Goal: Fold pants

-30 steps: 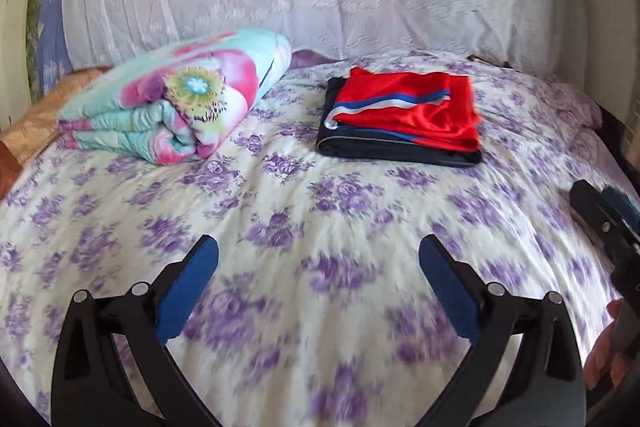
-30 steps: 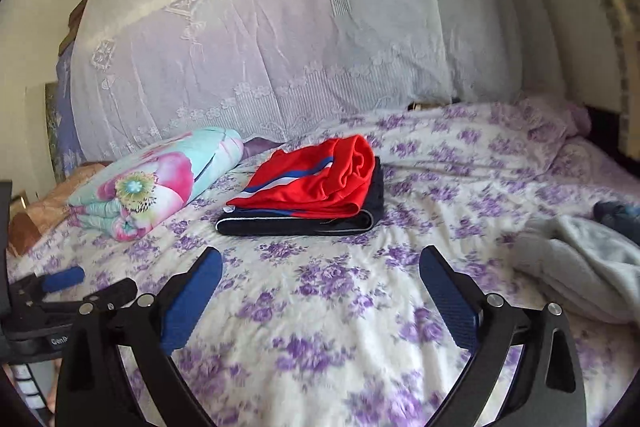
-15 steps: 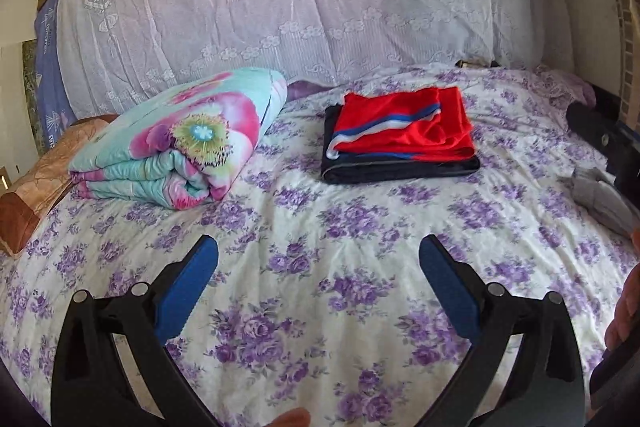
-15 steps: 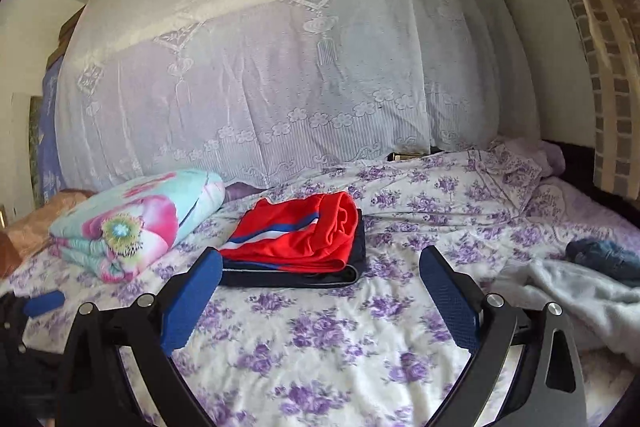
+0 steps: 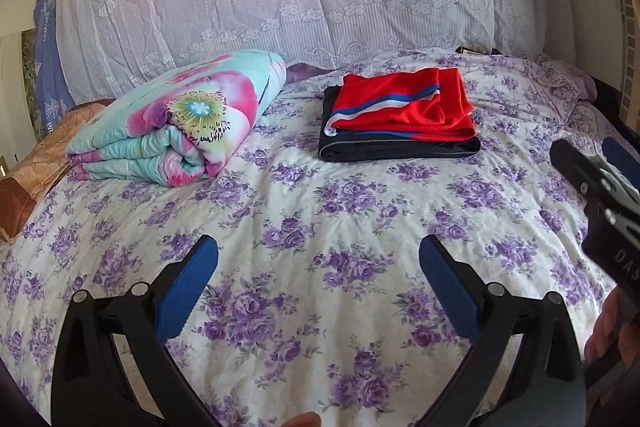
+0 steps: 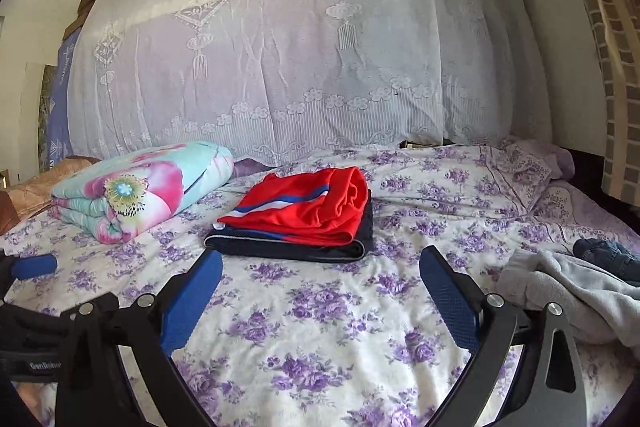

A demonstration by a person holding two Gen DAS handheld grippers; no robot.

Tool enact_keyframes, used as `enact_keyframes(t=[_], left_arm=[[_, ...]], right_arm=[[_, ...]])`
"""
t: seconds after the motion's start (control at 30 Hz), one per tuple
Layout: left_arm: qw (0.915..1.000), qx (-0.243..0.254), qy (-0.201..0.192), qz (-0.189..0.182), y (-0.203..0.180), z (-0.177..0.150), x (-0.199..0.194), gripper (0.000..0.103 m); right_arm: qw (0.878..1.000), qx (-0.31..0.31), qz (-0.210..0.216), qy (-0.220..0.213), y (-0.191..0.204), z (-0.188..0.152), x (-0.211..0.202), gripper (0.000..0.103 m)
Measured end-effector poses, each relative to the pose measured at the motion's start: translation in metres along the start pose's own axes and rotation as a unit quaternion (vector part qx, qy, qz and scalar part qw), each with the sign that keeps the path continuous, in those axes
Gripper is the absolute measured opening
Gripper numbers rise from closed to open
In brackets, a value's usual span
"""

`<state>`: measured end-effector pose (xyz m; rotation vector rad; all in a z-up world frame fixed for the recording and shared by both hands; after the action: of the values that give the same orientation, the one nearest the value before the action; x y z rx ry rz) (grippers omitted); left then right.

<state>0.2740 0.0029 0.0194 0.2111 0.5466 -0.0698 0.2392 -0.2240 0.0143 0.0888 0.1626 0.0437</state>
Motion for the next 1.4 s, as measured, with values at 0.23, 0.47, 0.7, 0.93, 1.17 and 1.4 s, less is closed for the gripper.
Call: enact_keyframes(t=[0.23, 0.47, 0.7, 0.93, 1.17, 1.4], left_arm=[[0.9999, -0.012, -0.004, -0.007, 0.004, 0.002, -0.004, 0.098], [0.9999, -0.010, -0.004, -0.008, 0.003, 0.000, -0.004, 0.098], [1.0000, 0.000, -0.005, -0.007, -0.003, -0.001, -0.005, 0.098], [1.0000, -0.001, -0.004, -0.005, -0.004, -0.002, -0.006, 0.098], [1.0000, 0.001, -0.004, -0.008, -0.006, -0.002, -0.006, 0.098], [0.9999, 0.001, -0.005, -0.009, -0.007, -0.002, -0.006, 0.098]], right_arm=[[1.000, 0.014, 0.002, 0.009, -0.008, -0.007, -0.009, 0.099], [1.000, -0.003, 0.006, 0.020, -0.003, -0.011, -0.007, 0.099], [1.000, -0.012, 0.009, 0.019, 0.002, -0.010, -0.005, 0.099], [1.000, -0.013, 0.009, 0.019, 0.002, -0.011, -0.006, 0.099], [1.000, -0.012, 0.008, 0.019, 0.002, -0.011, -0.006, 0.099], [1.000, -0.013, 0.007, 0.018, 0.002, -0.010, -0.006, 0.099]])
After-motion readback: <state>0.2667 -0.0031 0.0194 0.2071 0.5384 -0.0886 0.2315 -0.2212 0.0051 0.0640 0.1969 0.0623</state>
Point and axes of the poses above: each gripper's, at about its wrist camera, not at the fingertips, and x roughly the way its jaws point, y to its left, z to its top, the point moved 3 cm from there along x, roughly the way its jaws point, and after that the axes turned 7 degrees about x, right-handed, at the moved point
